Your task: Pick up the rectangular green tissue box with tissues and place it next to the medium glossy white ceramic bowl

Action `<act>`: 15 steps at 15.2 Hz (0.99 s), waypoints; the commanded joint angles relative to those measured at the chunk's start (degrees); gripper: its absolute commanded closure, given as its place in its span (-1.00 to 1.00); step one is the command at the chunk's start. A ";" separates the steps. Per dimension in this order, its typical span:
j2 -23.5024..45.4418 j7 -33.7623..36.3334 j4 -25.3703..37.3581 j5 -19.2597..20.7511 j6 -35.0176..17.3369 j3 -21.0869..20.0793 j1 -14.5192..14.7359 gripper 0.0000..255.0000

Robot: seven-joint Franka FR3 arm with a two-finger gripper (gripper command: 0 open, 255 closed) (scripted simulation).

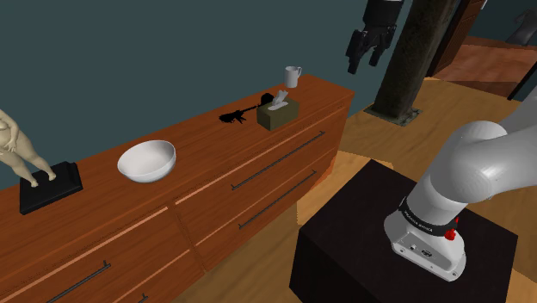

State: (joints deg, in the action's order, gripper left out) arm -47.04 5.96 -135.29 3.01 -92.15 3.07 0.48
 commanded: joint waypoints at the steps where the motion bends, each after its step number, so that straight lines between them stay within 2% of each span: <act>1: 0.00 0.00 0.00 0.00 0.00 0.00 0.00 -1.00; 8: 9.81 4.32 -2.87 -3.91 -15.82 1.14 -0.42 -1.00; 15: 22.53 6.78 -1.57 -8.88 -30.49 2.63 0.09 -1.00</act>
State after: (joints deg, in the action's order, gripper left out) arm -27.31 13.03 -137.99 -5.11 -120.40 4.98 0.62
